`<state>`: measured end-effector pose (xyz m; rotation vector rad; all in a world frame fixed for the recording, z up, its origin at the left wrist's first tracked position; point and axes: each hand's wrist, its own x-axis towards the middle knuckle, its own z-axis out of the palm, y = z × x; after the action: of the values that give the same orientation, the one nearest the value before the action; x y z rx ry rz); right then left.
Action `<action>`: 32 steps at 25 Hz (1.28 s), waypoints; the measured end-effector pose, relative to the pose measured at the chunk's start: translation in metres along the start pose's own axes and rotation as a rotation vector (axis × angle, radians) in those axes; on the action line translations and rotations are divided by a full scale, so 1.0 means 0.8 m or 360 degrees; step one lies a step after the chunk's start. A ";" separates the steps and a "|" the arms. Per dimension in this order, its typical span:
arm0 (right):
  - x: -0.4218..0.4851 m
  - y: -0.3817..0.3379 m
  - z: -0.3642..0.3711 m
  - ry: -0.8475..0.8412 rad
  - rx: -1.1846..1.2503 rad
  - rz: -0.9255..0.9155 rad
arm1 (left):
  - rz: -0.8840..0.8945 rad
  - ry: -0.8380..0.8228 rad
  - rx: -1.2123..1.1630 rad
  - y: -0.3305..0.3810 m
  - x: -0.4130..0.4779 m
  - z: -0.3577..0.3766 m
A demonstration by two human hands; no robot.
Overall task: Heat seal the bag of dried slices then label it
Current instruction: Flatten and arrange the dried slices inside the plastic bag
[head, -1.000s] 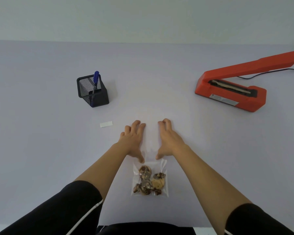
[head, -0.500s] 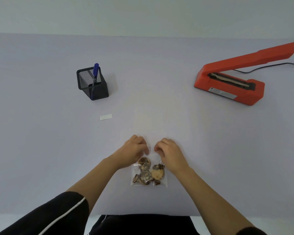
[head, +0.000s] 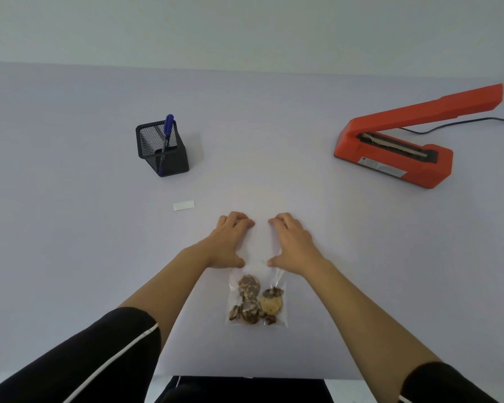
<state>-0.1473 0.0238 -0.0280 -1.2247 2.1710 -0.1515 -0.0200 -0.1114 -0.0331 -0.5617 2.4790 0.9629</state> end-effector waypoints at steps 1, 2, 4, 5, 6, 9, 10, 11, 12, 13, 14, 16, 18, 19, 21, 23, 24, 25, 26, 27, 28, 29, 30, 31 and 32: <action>0.005 -0.001 -0.004 -0.0020 -0.0021 0.0019 | 0.0010 -0.0005 -0.0036 -0.001 0.004 -0.003; 0.009 -0.002 -0.008 -0.0043 -0.0049 0.0034 | 0.0019 0.0003 -0.0063 -0.003 0.008 -0.006; 0.018 -0.003 -0.014 -0.0085 -0.0140 0.0051 | 0.0022 0.0044 -0.0071 -0.009 0.018 -0.012; 0.021 -0.005 -0.017 -0.0100 -0.0203 0.0053 | 0.0019 0.0060 -0.0061 -0.010 0.021 -0.014; 0.022 -0.006 -0.019 -0.0108 -0.0273 0.0055 | 0.0015 0.0071 -0.0042 -0.011 0.023 -0.017; 0.029 -0.006 -0.024 -0.0137 -0.0430 0.0067 | -0.0021 0.0086 0.0025 -0.014 0.033 -0.025; 0.032 -0.005 -0.025 -0.0159 -0.0453 0.0073 | -0.0043 0.0079 0.0048 -0.015 0.035 -0.028; 0.035 -0.004 -0.026 -0.0183 -0.0468 0.0081 | -0.0064 0.0064 0.0076 -0.015 0.039 -0.030; 0.037 -0.002 -0.027 -0.0209 -0.0473 0.0095 | -0.0082 0.0042 0.0111 -0.015 0.042 -0.032; 0.040 -0.001 -0.028 -0.0232 -0.0471 0.0115 | -0.0103 0.0017 0.0147 -0.015 0.044 -0.034; 0.040 -0.001 -0.029 -0.0246 -0.0465 0.0130 | -0.0125 0.0003 0.0179 -0.013 0.045 -0.034; 0.034 -0.005 -0.028 -0.0203 -0.0448 0.0113 | -0.0136 0.0070 0.0195 -0.008 0.042 -0.029; 0.019 -0.011 -0.021 -0.0041 -0.0401 0.0050 | -0.0027 0.0289 0.0152 -0.006 0.031 -0.012; 0.009 -0.015 -0.013 0.0058 -0.0355 0.0016 | 0.0077 0.0418 0.0158 -0.008 0.023 0.001; -0.010 -0.019 0.006 0.0246 -0.0251 -0.0063 | 0.0282 0.0592 0.0186 -0.018 0.007 0.027; -0.024 -0.018 0.024 0.0318 -0.0128 -0.0106 | 0.0341 0.0636 0.0131 -0.027 -0.007 0.041; -0.027 -0.016 0.031 0.0300 -0.0066 -0.0120 | 0.0331 0.0603 0.0110 -0.029 -0.012 0.042; -0.029 -0.013 0.035 0.0270 -0.0024 -0.0140 | 0.0330 0.0567 0.0116 -0.029 -0.015 0.042; -0.029 -0.011 0.036 0.0246 0.0006 -0.0161 | 0.0334 0.0538 0.0147 -0.029 -0.017 0.040; -0.028 -0.009 0.036 0.0224 0.0028 -0.0169 | 0.0336 0.0508 0.0177 -0.027 -0.018 0.037; -0.025 -0.008 0.033 0.0203 0.0038 -0.0167 | 0.0316 0.0460 0.0183 -0.023 -0.017 0.033; -0.021 -0.008 0.029 0.0177 0.0033 -0.0154 | 0.0272 0.0394 0.0170 -0.019 -0.015 0.028; -0.015 -0.007 0.023 0.0149 0.0017 -0.0131 | 0.0201 0.0330 0.0151 -0.015 -0.013 0.022; -0.009 -0.007 0.017 0.0124 -0.0005 -0.0101 | 0.0117 0.0274 0.0146 -0.011 -0.009 0.016; -0.003 -0.007 0.011 0.0102 -0.0033 -0.0068 | 0.0044 0.0236 0.0154 -0.009 -0.004 0.010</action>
<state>-0.1371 0.0244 -0.0317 -1.2944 2.2073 -0.1893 -0.0114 -0.1099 -0.0406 -0.5883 2.6545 0.8337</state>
